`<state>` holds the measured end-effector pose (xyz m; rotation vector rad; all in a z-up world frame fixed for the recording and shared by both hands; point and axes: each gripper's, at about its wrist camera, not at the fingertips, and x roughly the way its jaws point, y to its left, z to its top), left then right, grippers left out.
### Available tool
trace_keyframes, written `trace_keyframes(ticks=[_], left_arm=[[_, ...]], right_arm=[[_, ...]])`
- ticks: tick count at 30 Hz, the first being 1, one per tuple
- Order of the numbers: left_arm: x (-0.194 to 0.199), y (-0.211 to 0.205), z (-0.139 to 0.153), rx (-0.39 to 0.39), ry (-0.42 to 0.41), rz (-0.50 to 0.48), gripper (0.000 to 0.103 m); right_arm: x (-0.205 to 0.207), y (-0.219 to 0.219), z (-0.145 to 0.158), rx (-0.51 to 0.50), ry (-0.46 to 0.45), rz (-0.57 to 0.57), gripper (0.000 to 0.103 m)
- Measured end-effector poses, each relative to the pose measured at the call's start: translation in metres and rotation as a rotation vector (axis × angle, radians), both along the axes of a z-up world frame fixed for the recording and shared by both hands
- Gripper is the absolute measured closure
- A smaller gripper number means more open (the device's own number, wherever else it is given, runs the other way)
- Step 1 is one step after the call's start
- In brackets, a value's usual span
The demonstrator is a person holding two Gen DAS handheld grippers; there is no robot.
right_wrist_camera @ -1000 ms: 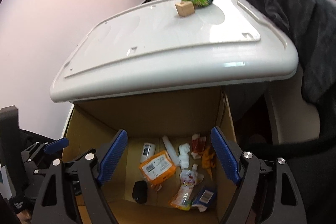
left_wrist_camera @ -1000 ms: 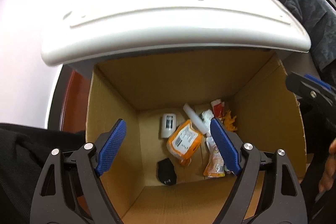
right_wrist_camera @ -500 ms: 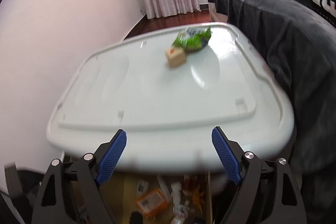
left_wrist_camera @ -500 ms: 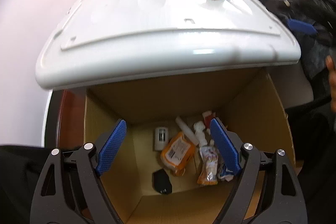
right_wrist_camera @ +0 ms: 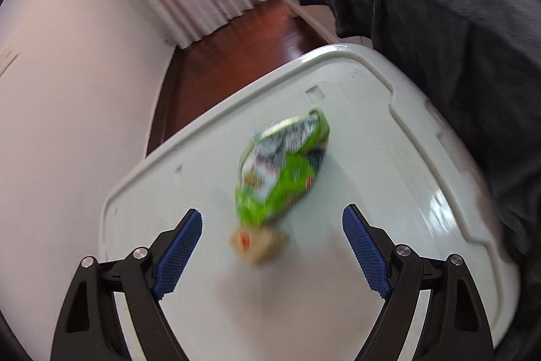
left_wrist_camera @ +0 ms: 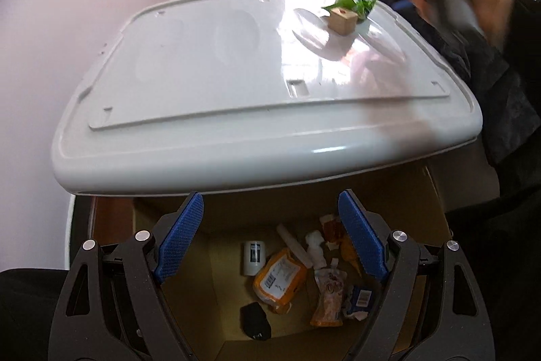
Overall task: Collect trash
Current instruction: 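Grasp the green snack bag with the right tool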
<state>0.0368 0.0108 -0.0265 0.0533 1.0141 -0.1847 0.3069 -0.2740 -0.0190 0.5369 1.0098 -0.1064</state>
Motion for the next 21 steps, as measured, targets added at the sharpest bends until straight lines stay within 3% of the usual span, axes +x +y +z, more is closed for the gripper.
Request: trace_keyframes(ticks=[6, 10, 12, 15, 19, 21], left_arm=[[0.002, 0.006, -0.005, -0.007, 0.036, 0.003, 0.023], [0.006, 0.011, -0.009, -0.036, 0.066, 0.015, 0.023], [0.007, 0.012, -0.011, -0.043, 0.079, 0.021, 0.023], [0.009, 0.015, -0.012, -0.049, 0.088, 0.031, 0.023], [0.009, 0.019, -0.015, -0.051, 0.097, 0.044, 0.023], [0.009, 0.019, -0.015, -0.046, 0.094, 0.048, 0.023]], right_arm=[[0.043, -0.012, -0.034, 0.065, 0.097, -0.145, 0.018], [0.059, -0.009, -0.049, 0.079, 0.114, -0.193, 0.018], [0.065, -0.005, -0.053, 0.066, 0.115, -0.191, 0.017], [0.076, 0.014, -0.054, -0.058, 0.116, -0.158, 0.017], [0.085, 0.037, -0.056, -0.253, 0.112, -0.076, 0.051], [0.082, 0.038, -0.057, -0.284, 0.102, -0.065, 0.055]])
